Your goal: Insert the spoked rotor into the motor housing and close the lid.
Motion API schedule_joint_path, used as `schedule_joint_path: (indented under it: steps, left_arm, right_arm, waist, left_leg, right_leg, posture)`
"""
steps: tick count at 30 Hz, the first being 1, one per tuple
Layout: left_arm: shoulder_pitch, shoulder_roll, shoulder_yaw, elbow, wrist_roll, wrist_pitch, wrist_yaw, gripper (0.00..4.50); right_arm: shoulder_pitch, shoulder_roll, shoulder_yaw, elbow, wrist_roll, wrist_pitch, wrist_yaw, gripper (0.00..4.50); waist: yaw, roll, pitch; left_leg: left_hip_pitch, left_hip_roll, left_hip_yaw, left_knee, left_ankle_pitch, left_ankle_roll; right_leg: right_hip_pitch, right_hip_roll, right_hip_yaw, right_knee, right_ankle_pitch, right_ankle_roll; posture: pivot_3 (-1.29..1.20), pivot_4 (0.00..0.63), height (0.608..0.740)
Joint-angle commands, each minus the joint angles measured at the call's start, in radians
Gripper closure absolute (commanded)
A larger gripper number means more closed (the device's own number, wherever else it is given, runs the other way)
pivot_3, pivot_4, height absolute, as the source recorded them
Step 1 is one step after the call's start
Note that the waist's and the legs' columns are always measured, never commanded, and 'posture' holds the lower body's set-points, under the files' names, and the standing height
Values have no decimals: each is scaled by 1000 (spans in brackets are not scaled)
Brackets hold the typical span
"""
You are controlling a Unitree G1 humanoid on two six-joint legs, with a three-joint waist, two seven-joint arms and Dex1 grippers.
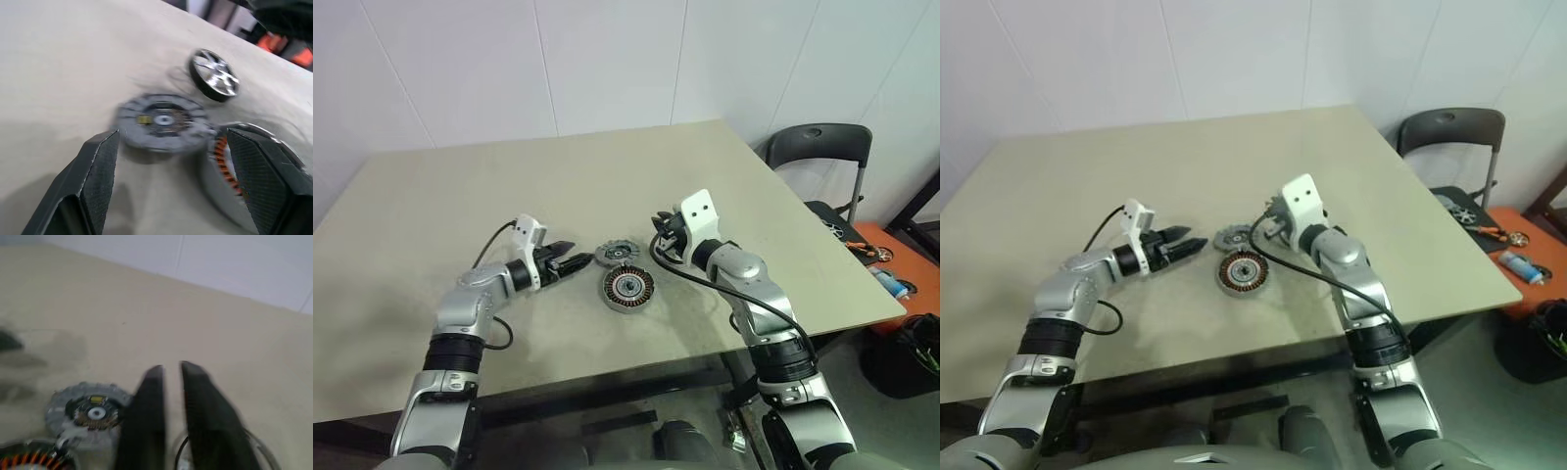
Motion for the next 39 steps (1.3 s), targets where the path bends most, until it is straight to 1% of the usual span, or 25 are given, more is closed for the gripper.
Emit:
schedule_joint_path:
  steps: [1,3,6,9,11,13,17,22,34,39]
  left_arm:
    - [2,15,25,-47,-13,15,31,803]
    - [7,14,24,-66,-19,28,44,803]
    - [14,12,23,-94,-27,48,61,803]
    - [23,7,24,-123,-34,70,76,803]
    - [30,5,23,-140,-37,82,87,803]
    - [37,4,22,-156,-42,93,97,803]
    - [46,1,22,-182,-49,110,118,803]
    - [58,1,20,-212,-58,128,134,803]
    - [74,3,16,-237,-64,142,146,803]
    - [80,3,14,-230,-61,134,140,803]
  right_arm:
    - [12,-16,-10,-117,100,109,81,4481]
    - [45,-35,-15,-174,165,157,141,4481]
    - [70,-62,-47,-199,217,223,164,4481]
    - [79,-109,-18,-190,227,266,199,4481]
    - [92,-117,5,-193,239,279,214,4481]
    - [108,-121,45,-185,222,267,221,4481]
    - [110,-110,120,-113,148,197,191,4481]
    - [94,-91,169,-67,106,143,189,4481]
    - [54,-69,166,-48,91,116,199,4481]
    - [40,-46,174,0,83,101,198,4481]
  waist:
    - [0,0,0]
    - [2,0,0]
    - [1,0,0]
    - [1,0,0]
    - [0,0,0]
    - [0,0,0]
    - [0,0,0]
    - [2,0,0]
    - [1,0,0]
    - [1,0,0]
  left_leg:
    - [0,0,0,0,0,0]
    - [0,0,0,0,0,0]
    - [0,0,-1,0,0,0]
    - [0,0,0,1,0,0]
    - [1,0,0,1,0,0]
    - [1,0,0,1,0,0]
    - [1,0,0,1,0,0]
    - [0,0,0,1,0,0]
    - [0,0,0,1,0,0]
    - [0,0,0,1,0,0]
  right_leg:
    - [0,0,0,0,0,0]
    - [0,0,0,0,0,0]
    - [0,0,0,0,0,0]
    - [1,0,0,0,-1,2]
    - [1,0,0,0,-2,3]
    - [1,0,0,0,-2,3]
    - [1,0,0,0,-2,3]
    - [1,0,0,0,-2,4]
    - [1,0,0,0,-2,3]
    - [1,0,0,0,-1,2]
  posture:
    - [0,0,740]
    - [0,0,740]
    - [0,0,740]
    - [0,0,740]
    - [0,0,740]
    - [0,0,740]
    - [0,0,740]
    - [0,0,740]
    - [0,0,740]
    - [0,0,740]
